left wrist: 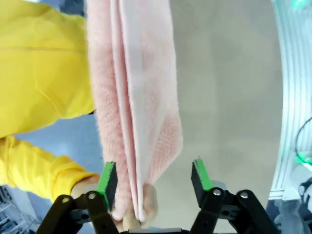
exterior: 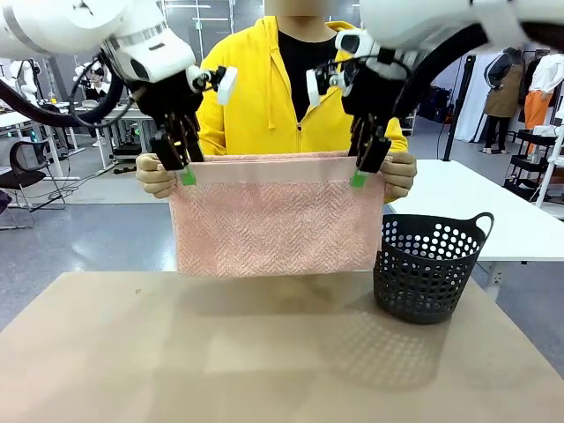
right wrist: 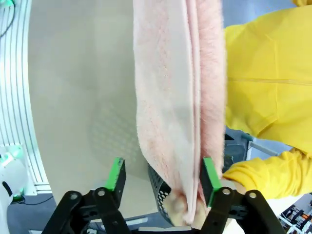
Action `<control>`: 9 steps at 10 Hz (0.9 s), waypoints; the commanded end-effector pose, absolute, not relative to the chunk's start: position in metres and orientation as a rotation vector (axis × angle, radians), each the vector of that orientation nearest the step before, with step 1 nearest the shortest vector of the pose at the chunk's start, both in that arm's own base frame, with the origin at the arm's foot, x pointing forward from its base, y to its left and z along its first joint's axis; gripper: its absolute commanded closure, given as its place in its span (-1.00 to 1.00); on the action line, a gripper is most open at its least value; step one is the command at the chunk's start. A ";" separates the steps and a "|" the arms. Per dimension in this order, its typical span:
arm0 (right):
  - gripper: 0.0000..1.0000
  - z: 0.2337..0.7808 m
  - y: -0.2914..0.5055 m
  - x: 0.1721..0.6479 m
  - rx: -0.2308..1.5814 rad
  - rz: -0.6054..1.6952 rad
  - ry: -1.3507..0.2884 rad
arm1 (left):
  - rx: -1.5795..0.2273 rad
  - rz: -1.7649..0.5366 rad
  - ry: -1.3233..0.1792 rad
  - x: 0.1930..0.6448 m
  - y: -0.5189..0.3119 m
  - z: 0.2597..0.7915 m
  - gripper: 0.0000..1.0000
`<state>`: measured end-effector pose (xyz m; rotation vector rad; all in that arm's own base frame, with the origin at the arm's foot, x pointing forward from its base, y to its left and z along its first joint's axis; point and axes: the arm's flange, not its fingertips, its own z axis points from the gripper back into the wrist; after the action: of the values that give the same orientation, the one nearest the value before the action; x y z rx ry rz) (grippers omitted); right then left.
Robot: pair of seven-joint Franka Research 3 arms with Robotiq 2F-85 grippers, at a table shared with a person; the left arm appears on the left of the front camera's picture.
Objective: Fold the towel.
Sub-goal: Release the end of the 100 cm Hotel Towel you were holding.
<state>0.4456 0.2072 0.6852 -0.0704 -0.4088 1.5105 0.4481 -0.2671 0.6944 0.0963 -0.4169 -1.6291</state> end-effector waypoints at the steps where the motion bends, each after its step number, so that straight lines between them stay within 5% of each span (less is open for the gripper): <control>1: -0.82 0.715 0.187 0.428 -0.054 1.338 -0.422 | 0.029 -1.432 -0.439 0.424 -0.252 0.728 -1.00; 2: -1.00 0.726 0.175 0.417 -0.046 1.194 -0.419 | 0.023 -1.307 -0.441 0.411 -0.241 0.741 -1.00; 6: -1.00 0.740 0.116 0.375 -0.091 0.700 -0.586 | 0.089 -0.662 -0.608 0.366 -0.172 0.747 -1.00; 9: -1.00 0.740 0.091 0.369 -0.060 0.489 -0.649 | 0.075 -0.539 -0.775 0.352 -0.142 0.743 -1.00</control>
<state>0.3720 0.0863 0.7546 -0.0354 -0.6275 0.5338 0.3586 -0.1410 0.7621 0.0240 -0.7096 -0.5538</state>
